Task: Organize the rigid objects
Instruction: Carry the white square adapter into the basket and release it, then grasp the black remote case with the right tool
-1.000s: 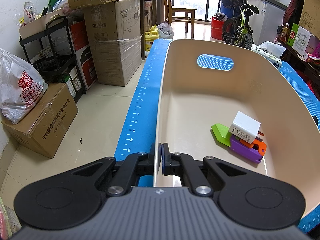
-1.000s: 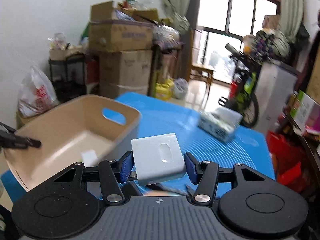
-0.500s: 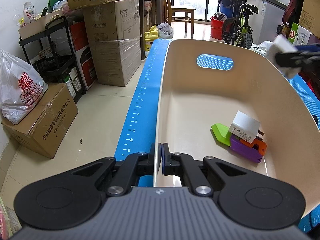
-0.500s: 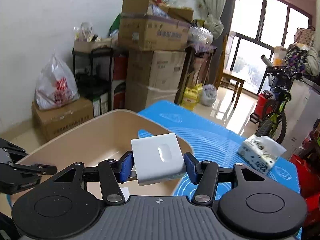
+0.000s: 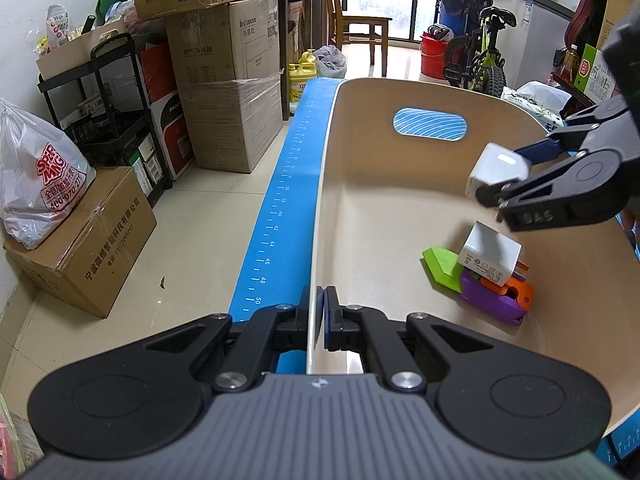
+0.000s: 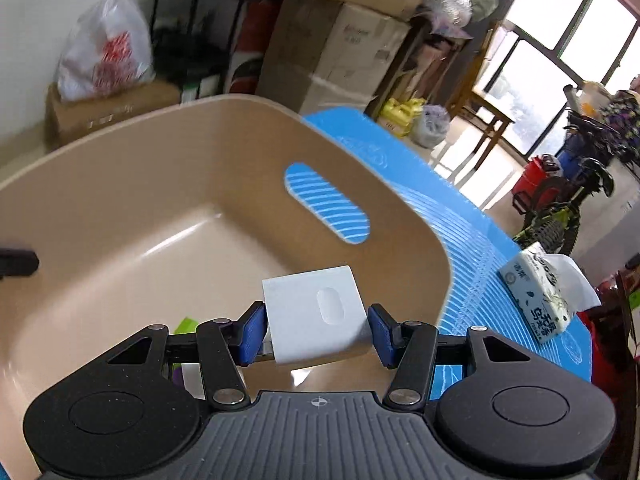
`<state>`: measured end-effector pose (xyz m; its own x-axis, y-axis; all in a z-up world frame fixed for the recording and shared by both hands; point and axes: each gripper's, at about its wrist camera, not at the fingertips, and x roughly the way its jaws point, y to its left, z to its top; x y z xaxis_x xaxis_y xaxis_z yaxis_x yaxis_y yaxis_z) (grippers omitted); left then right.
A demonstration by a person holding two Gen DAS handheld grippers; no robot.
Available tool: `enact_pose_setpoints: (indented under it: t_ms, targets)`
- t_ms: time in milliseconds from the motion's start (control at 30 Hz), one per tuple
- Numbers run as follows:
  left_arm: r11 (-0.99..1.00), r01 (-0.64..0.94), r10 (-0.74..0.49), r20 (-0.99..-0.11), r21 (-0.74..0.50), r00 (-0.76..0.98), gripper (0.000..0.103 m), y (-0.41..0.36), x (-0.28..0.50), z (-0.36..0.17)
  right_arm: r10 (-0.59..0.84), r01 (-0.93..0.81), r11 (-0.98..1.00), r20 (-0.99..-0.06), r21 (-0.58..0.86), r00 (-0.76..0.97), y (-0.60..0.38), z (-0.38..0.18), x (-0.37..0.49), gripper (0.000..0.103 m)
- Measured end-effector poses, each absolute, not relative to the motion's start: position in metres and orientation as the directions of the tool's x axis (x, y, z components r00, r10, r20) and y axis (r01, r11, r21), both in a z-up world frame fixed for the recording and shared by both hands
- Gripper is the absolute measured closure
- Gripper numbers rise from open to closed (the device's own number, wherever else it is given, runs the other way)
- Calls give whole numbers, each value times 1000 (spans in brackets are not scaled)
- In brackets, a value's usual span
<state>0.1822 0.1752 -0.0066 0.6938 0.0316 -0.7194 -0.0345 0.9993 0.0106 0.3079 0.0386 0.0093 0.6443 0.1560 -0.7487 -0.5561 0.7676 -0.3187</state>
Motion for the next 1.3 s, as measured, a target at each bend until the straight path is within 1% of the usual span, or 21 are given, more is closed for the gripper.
enact_pose_setpoints:
  t_ms: [133, 367, 400, 433, 500, 567, 633, 800, 900, 933, 967, 1100, 1200, 1300]
  targets:
    - [999, -35, 33, -719, 12, 694, 98, 175, 182, -7, 122, -586, 728, -774, -356, 621, 49, -1, 308, 44]
    - [999, -35, 33, -719, 12, 694, 98, 175, 182, -7, 92, -604, 708, -801, -366, 592, 54, -3, 311, 43]
    - [999, -34, 33, -719, 12, 694, 98, 175, 182, -7, 94, -603, 710, -800, -364, 593, 53, -3, 311, 43]
    - [999, -34, 32, -719, 12, 694, 98, 175, 182, -7, 101, -601, 714, -796, -360, 597, 52, -2, 311, 40]
    - [999, -35, 33, -719, 12, 694, 98, 175, 182, -7, 126, -589, 727, -775, -352, 619, 47, 2, 307, 39]
    - [999, -35, 35, -720, 15, 693, 98, 175, 182, -7, 134, -571, 740, -753, -356, 644, 43, 7, 305, 34]
    - [999, -34, 34, -720, 14, 693, 98, 175, 182, -8, 153, -555, 756, -731, -347, 665, 37, 14, 303, 31]
    - [999, -34, 34, -720, 14, 693, 98, 175, 182, -7, 232, -515, 815, -664, -266, 711, 8, 45, 288, 23]
    - [999, -34, 33, -720, 13, 693, 98, 175, 182, -7, 249, -491, 836, -626, -246, 739, -14, 63, 277, 18]
    - [999, -34, 33, -720, 13, 693, 98, 175, 182, -8, 251, -482, 843, -619, -237, 744, -20, 69, 274, 14]
    - [999, -34, 33, -720, 13, 693, 98, 175, 182, -8, 254, -474, 851, -613, -226, 748, -28, 73, 271, 13]
    - [999, -34, 34, -720, 14, 693, 98, 175, 182, -7, 249, -428, 885, -593, -182, 766, -69, 87, 261, 12]
    - [999, -34, 33, -720, 14, 693, 98, 175, 182, -7, 218, -390, 903, -592, -178, 776, -94, 89, 254, 8]
    - [999, -35, 34, -720, 14, 693, 98, 175, 182, -7, 181, -350, 919, -595, -181, 783, -120, 84, 244, 8]
